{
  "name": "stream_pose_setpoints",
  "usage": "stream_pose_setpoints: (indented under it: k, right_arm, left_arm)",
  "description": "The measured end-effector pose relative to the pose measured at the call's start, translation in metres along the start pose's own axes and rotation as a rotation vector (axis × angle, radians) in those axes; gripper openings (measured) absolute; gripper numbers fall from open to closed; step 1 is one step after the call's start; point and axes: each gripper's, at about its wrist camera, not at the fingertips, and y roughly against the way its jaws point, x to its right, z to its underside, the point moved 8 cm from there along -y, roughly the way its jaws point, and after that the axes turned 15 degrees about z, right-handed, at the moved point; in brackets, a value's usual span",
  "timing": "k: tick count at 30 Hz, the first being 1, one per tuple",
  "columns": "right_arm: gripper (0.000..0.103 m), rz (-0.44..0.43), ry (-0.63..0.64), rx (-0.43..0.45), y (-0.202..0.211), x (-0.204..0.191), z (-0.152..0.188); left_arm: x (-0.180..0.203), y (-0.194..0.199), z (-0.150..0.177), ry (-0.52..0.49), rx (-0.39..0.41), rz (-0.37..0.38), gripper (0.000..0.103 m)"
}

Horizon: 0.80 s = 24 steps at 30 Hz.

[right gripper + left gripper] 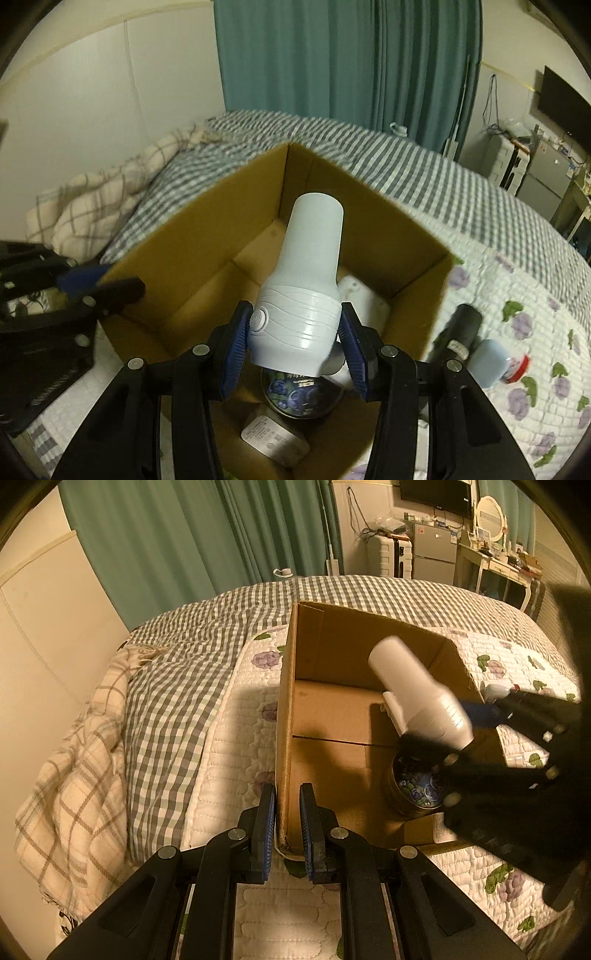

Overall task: Organize rigid objects
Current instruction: 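Carry the white cylindrical device into the box and open the right gripper, then move the right gripper to the white rectangular block and close on it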

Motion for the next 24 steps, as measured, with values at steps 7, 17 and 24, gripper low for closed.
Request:
stream_pose_setpoints:
  k: [7, 17, 24]
  right_arm:
    - [0.047, -0.014, 0.008, -0.037, -0.015, -0.014, 0.011]
    - [0.083, -0.002, -0.093, 0.046, 0.018, 0.018, -0.002]
    - [0.084, 0.147, -0.141, 0.123, 0.070, 0.097, -0.005]
  left_arm:
    - [-0.001, 0.000, 0.000, 0.000, -0.001, 0.000, 0.012]
    - [-0.001, -0.003, -0.001, 0.005, -0.006, -0.002, 0.012]
    - [-0.002, -0.003, -0.002, 0.005, -0.007, -0.010, 0.012]
